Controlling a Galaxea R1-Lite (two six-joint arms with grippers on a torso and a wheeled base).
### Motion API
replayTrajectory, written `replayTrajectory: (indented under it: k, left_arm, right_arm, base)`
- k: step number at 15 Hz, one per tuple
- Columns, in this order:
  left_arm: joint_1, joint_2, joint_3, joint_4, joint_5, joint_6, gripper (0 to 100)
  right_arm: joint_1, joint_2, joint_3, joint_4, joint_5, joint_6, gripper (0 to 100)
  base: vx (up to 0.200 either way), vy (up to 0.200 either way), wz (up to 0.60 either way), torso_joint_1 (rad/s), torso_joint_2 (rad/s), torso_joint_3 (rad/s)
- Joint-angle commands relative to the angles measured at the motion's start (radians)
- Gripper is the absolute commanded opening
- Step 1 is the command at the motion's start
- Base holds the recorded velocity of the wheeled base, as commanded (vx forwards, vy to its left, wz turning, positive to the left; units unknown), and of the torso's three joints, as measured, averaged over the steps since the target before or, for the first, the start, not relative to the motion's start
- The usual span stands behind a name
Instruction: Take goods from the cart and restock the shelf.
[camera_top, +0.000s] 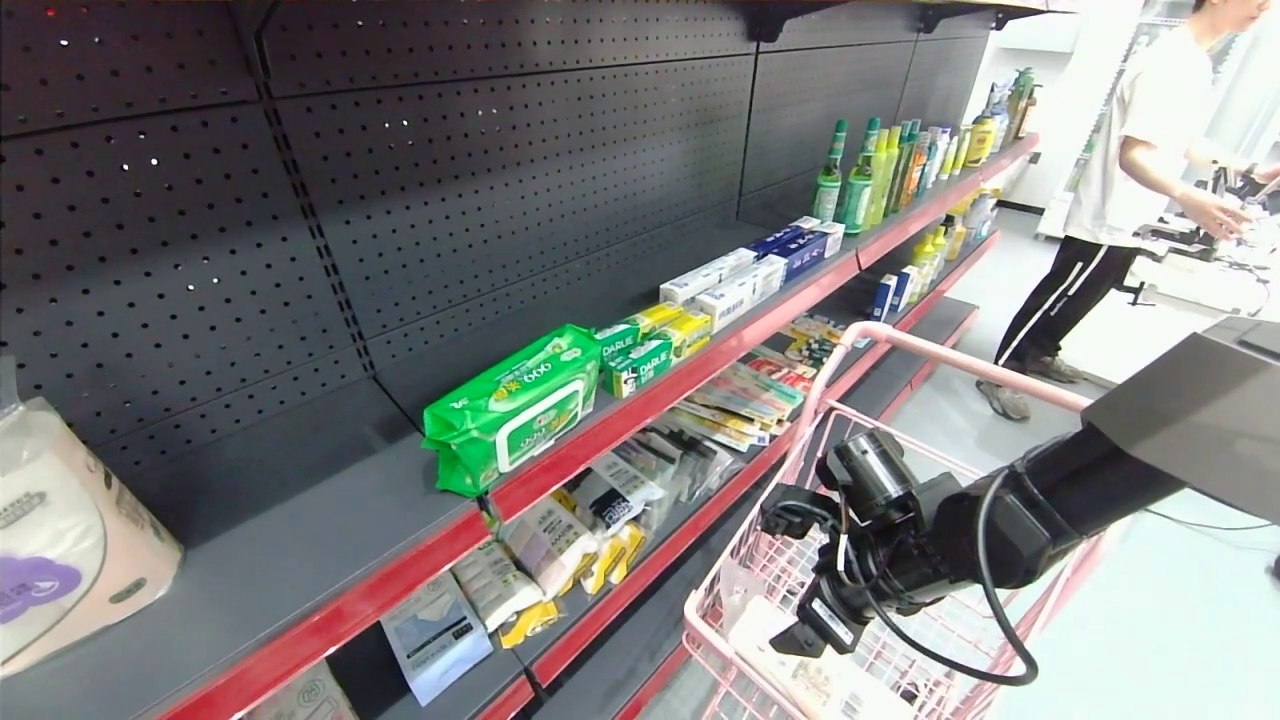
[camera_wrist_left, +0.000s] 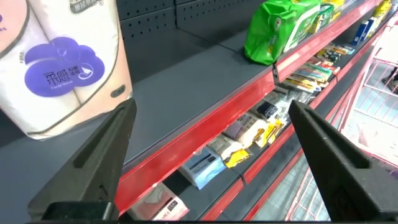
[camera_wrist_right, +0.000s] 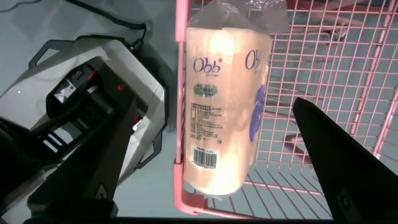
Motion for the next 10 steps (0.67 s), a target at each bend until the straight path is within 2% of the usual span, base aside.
replayTrajectory:
  k: [1, 6, 10]
  left_arm:
    - [0.000, 0.000, 0.000, 0.000, 0.000, 0.000, 100]
    - [0.000, 0.000, 0.000, 0.000, 0.002, 0.004, 100]
    - [0.000, 0.000, 0.000, -0.002, 0.003, 0.004, 100]
  right_arm:
    - [0.000, 0.024, 0.000, -0.001, -0.008, -0.002, 100]
    - [-0.004, 0.064, -0.003, -0.001, -0.013, -0.049, 100]
    - [-0.003, 0.075, -0.010, -0.001, -0.013, -0.082, 100]
  base:
    - [0.000, 0.000, 0.00, 0.000, 0.00, 0.000]
    - [0.000, 0.000, 0.00, -0.130, 0.30, 0.161]
    - [0.000, 0.000, 0.00, -0.007, 0.02, 0.013]
